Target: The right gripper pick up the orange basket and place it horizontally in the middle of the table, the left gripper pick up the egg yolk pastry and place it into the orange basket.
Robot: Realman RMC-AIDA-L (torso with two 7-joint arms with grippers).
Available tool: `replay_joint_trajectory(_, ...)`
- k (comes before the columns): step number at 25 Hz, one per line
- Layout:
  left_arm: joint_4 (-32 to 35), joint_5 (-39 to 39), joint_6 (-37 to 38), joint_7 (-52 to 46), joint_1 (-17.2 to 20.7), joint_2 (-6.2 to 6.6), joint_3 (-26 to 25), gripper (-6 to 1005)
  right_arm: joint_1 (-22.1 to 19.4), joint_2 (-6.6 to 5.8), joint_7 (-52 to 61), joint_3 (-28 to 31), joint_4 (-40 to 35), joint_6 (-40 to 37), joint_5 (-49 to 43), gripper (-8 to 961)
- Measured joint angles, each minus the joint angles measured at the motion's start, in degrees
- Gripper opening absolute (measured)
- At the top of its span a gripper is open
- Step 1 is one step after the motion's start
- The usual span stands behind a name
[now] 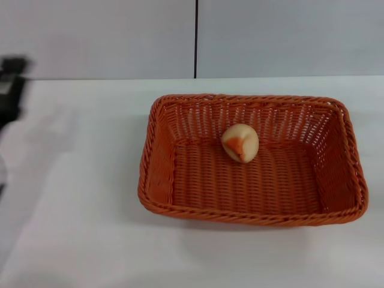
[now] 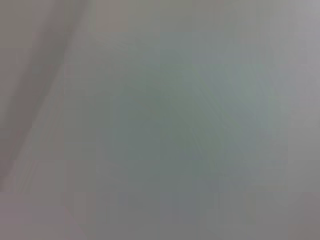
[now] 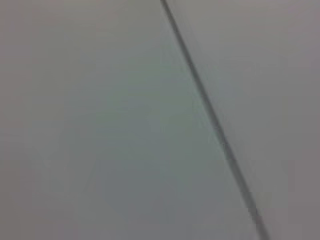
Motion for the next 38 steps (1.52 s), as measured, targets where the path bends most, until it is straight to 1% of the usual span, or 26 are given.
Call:
replay_joint_trajectory(2,-1.43,0.02,0.18,1.19,1.99,-0.05,-4.86,345,-0.23,-0.01,-0.17,2.51,0.01,-0.02,0.02,553)
replay_joint_trajectory(3,-2.13,0.02,0.38,1.83,3.47,-0.03,-8.39,344,-0.50,0.00,-0.24,5.14,0.04,0.07,0.04,553)
replay_joint_trajectory(4,-2.13,0.02,0.38,1.83,3.47,-0.03,-8.39,344,-0.50,0.00,-0.24,5.14,0.04,0.07,0.04,553)
replay_joint_trajectory(5,-2.19,0.02,0.48,1.80,4.01,-0.03,-9.89,344,-0.65,-0.01,-0.27,6.53,0.06,0.16,0.05,553)
replay_joint_trajectory(6,-2.48,0.02,0.63,1.47,4.77,-0.05,-12.48,343,-0.88,0.00,-0.41,9.48,0.07,0.24,0.06,553)
replay_joint_trajectory(7,-2.48,0.02,0.63,1.47,4.77,-0.05,-12.48,343,-0.88,0.00,-0.41,9.48,0.07,0.24,0.06,553)
replay_joint_trajectory(8,-3.12,0.03,0.71,1.34,5.30,-0.10,-14.34,343,-0.98,0.00,-0.46,12.50,0.09,0.26,0.08,553)
replay_joint_trajectory(9,-3.12,0.03,0.71,1.34,5.30,-0.10,-14.34,343,-0.98,0.00,-0.46,12.50,0.09,0.26,0.08,553)
replay_joint_trajectory(11,-3.67,0.05,0.74,1.63,5.50,-0.10,-15.25,342,-1.07,0.00,-0.49,16.47,0.09,0.29,0.10,554)
replay_joint_trajectory(13,-3.67,0.04,0.74,1.68,5.42,-0.09,-15.31,341,-1.13,0.02,-0.50,17.64,0.09,0.30,0.11,554)
replay_joint_trajectory(19,-3.73,0.07,0.24,1.68,4.46,-0.12,-15.46,342,-1.34,0.15,-0.53,17.81,0.26,0.33,0.11,553)
replay_joint_trajectory(34,-3.83,0.06,-1.26,2.27,4.79,-0.25,-15.94,349,-1.38,0.26,-0.54,17.85,1.59,1.71,0.11,553)
replay_joint_trajectory(36,-4.18,0.06,-1.26,4.52,4.88,-0.26,-15.96,354,-1.43,0.27,-0.54,17.85,1.68,1.72,0.11,553)
replay_joint_trajectory(38,-5.89,0.06,-1.32,9.05,5.26,-0.32,-16.01,359,-1.51,0.28,-0.54,17.84,1.70,1.72,0.11,553)
